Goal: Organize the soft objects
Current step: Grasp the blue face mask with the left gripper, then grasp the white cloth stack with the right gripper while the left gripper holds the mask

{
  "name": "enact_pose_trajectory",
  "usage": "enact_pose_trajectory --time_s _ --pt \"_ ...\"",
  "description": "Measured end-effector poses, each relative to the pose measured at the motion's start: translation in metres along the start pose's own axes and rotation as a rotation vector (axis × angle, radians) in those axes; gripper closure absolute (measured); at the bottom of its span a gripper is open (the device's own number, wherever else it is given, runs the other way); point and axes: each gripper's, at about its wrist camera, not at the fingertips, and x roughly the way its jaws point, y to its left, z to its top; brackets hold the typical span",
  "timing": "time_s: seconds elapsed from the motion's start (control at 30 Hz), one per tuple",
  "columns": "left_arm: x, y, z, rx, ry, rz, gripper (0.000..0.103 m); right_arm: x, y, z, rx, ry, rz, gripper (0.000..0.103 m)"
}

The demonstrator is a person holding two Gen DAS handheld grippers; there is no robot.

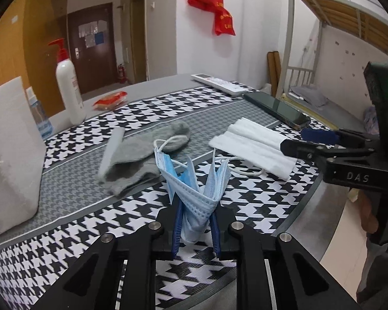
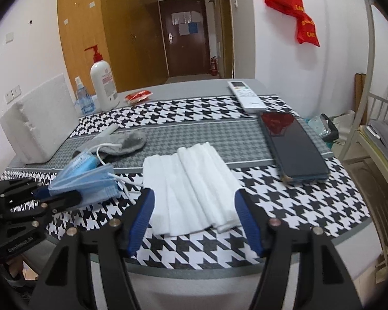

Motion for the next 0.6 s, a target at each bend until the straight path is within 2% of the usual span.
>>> enact_pose_trajectory --time_s 0.3,0.6 --pt "-0.017 0.015 -0.009 -0.044 -0.024 0.009 0.082 0.016 0.009 0.001 -0.052 0.044 -0.015 0.034" --pt "-0.017 0.018 -0.015 -0.069 -0.018 0.011 0.082 0.029 0.013 0.002 -0.102 0.086 -0.038 0.034"
